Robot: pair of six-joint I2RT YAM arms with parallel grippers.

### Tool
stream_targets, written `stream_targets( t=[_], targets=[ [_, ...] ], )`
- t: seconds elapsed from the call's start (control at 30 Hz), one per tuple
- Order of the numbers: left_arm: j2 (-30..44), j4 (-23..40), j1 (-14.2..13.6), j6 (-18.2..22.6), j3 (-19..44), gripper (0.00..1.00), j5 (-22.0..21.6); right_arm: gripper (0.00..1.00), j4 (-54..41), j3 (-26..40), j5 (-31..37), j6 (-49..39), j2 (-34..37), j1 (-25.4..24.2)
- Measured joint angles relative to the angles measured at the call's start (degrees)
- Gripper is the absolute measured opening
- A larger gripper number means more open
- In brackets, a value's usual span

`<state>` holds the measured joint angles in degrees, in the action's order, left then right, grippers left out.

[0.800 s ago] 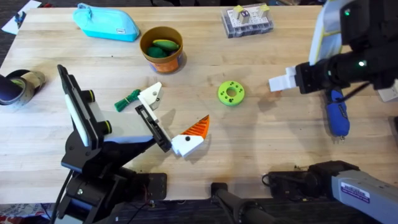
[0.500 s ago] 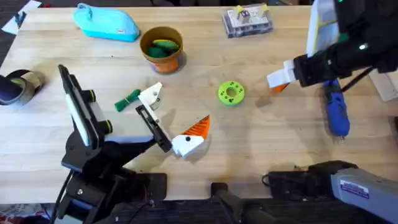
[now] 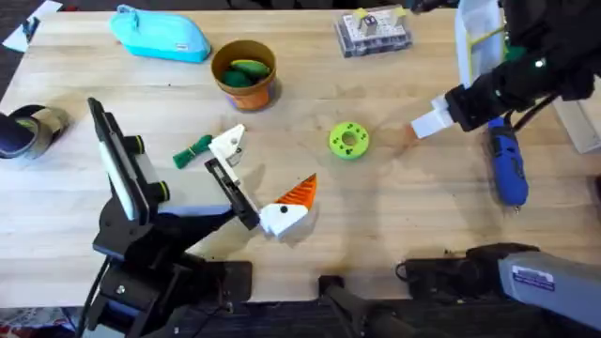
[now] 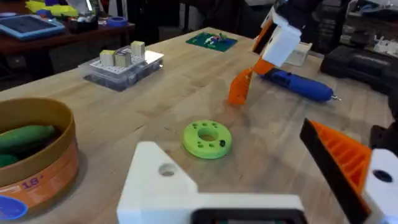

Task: Pick up the gripper from the table and insert it into the empty holder that is missing its gripper. Then pick up a screw, insert it into the mounting hole, and use the screwdriver to tighten it. Finally, clean up the table by picking up the vegetable and placing it into the bucket.

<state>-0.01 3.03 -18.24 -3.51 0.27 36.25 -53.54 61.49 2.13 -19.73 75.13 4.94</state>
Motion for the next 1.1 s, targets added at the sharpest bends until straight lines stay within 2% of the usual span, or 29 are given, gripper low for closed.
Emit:
stream_targets(
  t=[0.3,0.37,0.53,0.63,0.73,0.8,1.0,1.1],
  targets=[
    [0.0,-0.01,0.0,0.01,0.0,0.995,0.0,0.887,3.04,0.0,-1.91,-3.2,8.54,-4.81],
    [0.01,0.0,0.0,0.01,0.0,0.995,0.0,0.772,3.92,0.0,-2.54,-3.53,9.89,-4.86],
    [0.0,0.0,0.0,0.0,0.0,0.995,0.0,0.564,5.59,0.0,-3.43,-4.1,12.49,-4.86],
    [0.0,0.0,0.0,0.01,0.0,0.995,0.0,0.382,5.79,0.0,-3.52,-4.16,13.07,-4.86],
    [0.0,0.0,0.0,0.01,0.0,0.995,-0.01,0.136,6.35,0.0,-3.57,-4.13,13.12,-4.86],
    [0.0,0.0,0.0,0.0,0.0,0.995,0.0,0.024,6.76,0.0,-3.62,-4.09,13.11,-4.86],
    [0.0,0.0,0.0,0.0,0.0,0.995,0.0,0.015,3.06,0.78,-4.1,-3.52,11.74,-4.86],
    [0.0,0.0,0.0,0.02,0.0,0.995,0.0,0.014,2.3,1.71,-7.49,-2.9,7.97,-4.89]
  ],
)
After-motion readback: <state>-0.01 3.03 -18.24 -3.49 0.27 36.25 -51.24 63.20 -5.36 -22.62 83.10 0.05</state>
